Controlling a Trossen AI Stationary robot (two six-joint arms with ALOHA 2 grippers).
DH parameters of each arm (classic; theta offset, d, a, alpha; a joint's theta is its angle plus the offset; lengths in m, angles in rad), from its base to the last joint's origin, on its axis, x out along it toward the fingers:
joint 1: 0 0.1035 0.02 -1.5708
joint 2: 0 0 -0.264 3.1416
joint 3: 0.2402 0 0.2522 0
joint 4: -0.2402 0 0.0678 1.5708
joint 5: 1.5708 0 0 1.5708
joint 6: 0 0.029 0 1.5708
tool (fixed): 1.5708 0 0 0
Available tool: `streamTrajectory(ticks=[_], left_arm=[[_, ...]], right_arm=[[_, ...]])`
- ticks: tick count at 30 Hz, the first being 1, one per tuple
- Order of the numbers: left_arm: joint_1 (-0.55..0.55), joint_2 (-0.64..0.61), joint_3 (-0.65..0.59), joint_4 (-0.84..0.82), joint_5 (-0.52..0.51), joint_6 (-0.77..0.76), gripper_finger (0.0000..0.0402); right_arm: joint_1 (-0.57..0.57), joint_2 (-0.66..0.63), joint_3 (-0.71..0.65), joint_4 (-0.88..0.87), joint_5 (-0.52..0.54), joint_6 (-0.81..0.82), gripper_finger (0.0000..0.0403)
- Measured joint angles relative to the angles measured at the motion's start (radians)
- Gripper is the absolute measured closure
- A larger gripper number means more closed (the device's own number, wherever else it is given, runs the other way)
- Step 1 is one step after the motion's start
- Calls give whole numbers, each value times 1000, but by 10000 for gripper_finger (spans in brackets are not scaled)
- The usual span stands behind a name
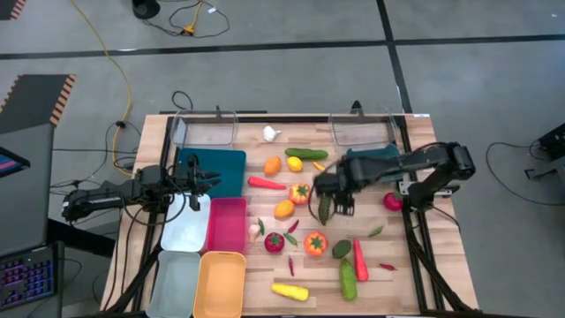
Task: Sort produce into baskets
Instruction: Put the middle red tomato into the right transparent bin
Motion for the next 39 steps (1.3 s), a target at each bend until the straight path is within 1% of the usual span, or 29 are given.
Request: streamTrajectory(ticks=[6,9,12,16,18,20,23,28,31,39], left_arm=[[0,0,0,0,0,0,326],[0,0,0,0,0,0,326],[0,0,0,0,0,-1,326],[0,0,0,0,0,-1,326],[0,0,0,0,0,0,326],[0,0,0,0,0,0,326],[0,0,0,0,0,0,326],[0,0,0,0,0,0,326],[0,0,0,0,0,-1,326],[0,0,0,0,0,13,326]], right_arm=[[-235,-71,0,12,6,-105,93],[-360,-99,1,29,8,-114,93],[-478,-101,-1,45,9,-141,93],[-614,-101,-40,175,1,-204,93],[-667,-100,-58,243,-1,-252,93],[-713,-100,-67,293,-5,-267,93],[-768,-100,-75,322,-7,-269,92],[-821,-100,-77,307,-8,-265,85],[-836,-100,-77,309,-9,-237,75],[-840,-100,-77,309,-15,-236,48]])
